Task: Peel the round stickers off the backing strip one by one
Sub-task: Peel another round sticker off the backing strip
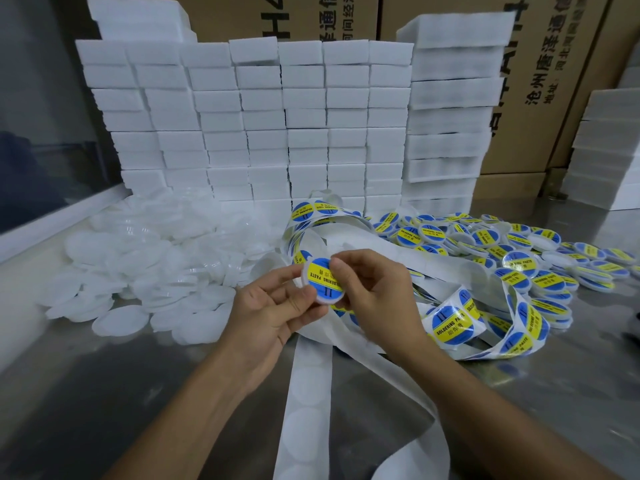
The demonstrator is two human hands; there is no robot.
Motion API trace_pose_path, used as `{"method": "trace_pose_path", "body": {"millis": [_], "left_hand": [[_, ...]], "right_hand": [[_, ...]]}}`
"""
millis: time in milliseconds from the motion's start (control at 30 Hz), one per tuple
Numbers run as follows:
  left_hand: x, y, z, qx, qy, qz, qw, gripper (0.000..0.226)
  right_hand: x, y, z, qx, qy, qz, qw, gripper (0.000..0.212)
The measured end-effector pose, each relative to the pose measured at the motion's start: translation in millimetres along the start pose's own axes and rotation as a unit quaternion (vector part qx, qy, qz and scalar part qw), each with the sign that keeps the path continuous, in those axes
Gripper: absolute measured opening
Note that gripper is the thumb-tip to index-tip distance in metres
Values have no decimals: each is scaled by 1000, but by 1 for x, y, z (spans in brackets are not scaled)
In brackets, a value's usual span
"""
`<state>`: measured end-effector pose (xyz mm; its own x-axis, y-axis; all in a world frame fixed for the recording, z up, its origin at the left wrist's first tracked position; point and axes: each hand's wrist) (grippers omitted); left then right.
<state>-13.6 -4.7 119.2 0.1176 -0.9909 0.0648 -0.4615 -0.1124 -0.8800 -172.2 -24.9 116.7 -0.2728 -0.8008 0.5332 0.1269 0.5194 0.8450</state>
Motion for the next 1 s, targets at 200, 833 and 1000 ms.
{"method": "trace_pose_path", "body": {"millis": [200, 833, 1000], "left_hand": [[-3, 2, -1, 54, 24, -36, 998, 30], [0, 1, 0, 96, -53, -59, 992, 24], [3, 0, 3, 96, -82, -79, 989, 28]], "right_hand": [[-4, -1, -1, -96, -16, 3, 995, 46], [0, -3, 3, -11, 84, -24, 996, 18], [-2, -3, 1, -5, 104, 9, 994, 22]]}}
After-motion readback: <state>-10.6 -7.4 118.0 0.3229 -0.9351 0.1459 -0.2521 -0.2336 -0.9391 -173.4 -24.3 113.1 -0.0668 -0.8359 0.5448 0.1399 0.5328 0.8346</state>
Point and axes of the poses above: each hand's wrist, its own x-axis towards the middle knuckle, its own z-axis out of the back of the hand, y = z × x, and after that the axes turned 14 degrees about -y, right-handed
